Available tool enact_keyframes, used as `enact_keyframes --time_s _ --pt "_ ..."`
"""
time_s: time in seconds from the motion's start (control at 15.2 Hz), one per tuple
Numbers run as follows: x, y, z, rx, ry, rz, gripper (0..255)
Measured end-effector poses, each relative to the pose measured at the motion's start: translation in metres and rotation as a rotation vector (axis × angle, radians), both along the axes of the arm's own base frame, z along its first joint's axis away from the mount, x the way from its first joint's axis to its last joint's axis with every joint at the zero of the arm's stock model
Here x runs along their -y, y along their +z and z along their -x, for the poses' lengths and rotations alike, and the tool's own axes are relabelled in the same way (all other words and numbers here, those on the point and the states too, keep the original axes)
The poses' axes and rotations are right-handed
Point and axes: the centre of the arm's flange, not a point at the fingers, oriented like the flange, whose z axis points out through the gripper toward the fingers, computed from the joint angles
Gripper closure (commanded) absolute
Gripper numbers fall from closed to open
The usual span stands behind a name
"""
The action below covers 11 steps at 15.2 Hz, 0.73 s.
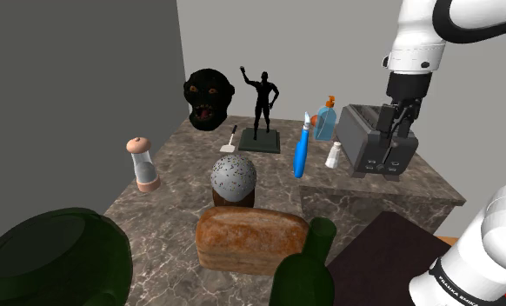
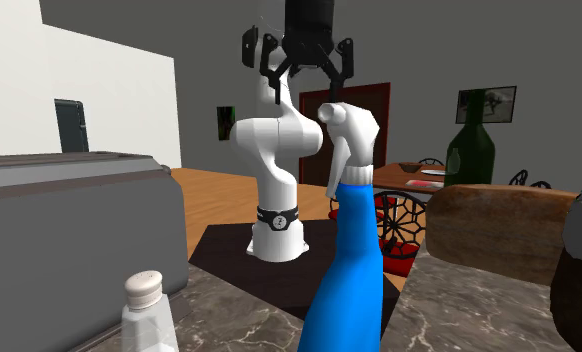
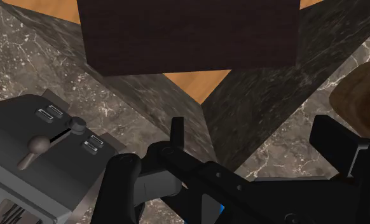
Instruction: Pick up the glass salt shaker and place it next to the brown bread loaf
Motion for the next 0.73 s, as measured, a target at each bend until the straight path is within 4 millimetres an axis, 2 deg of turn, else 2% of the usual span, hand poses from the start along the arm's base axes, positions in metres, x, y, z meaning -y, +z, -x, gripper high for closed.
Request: enact_keyframes --time_s 0.13,0.26,0.73 --pt "0.005 -0.003 -0.003 0.003 0.001 -0.002 0" --pt "0.020 -0.012 -0.013 0.012 0.007 -0.010 0" --pt "0.078 -0.055 -0.068 0.056 0.033 -0.039 0"
